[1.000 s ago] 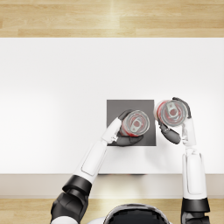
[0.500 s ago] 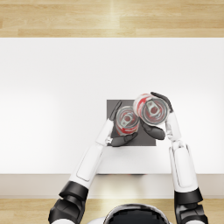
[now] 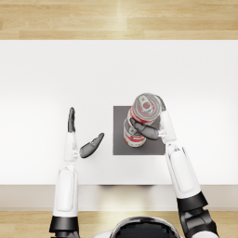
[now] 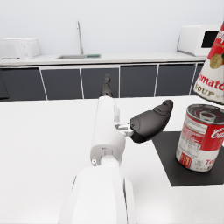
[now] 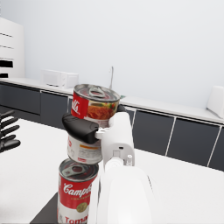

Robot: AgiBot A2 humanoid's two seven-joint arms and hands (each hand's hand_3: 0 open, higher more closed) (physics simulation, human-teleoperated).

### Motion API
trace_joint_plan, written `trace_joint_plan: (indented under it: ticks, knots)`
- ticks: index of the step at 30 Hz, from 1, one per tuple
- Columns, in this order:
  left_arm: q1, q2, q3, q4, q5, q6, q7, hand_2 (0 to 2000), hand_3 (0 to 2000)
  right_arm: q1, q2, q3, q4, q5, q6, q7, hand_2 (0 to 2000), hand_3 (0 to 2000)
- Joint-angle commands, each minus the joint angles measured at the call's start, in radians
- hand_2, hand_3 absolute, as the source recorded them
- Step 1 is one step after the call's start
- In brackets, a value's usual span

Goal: Pick up the red can on the left and place it in the middle, then pick up the red can on the right and place it on top of the can in the middle

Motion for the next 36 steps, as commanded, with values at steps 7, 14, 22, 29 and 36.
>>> trace_joint_plan:
  ticks: [7, 14, 22, 29, 36]
  knots:
    - [-0.009, 0.006, -0.045, 0.009, 0.0, 0.0, 0.002, 0, 0, 0.008, -0.017, 0.031, -0.111, 0.0, -0.014, -0.002, 2000, 1520]
    - [-0.002, 0.014, -0.055, -0.013, 0.0, 0.0, 0.002, 0, 0, -0.017, -0.014, 0.049, -0.092, 0.0, -0.001, 0.007, 0, 867]
    - [0.029, 0.024, -0.048, -0.089, 0.0, 0.0, 0.002, 0, 0, -0.04, -0.019, -0.007, 0.142, 0.0, -0.04, -0.01, 0, 0]
    - [0.083, 0.027, -0.081, -0.235, 0.0, 0.0, 0.002, 0, 0, -0.067, -0.019, -0.12, 0.382, 0.0, -0.047, -0.01, 0, 0]
    - [0.125, 0.019, -0.201, -0.231, 0.0, 0.0, 0.002, 0, 0, -0.077, -0.017, -0.395, 0.394, -0.001, -0.009, 0.013, 0, 0]
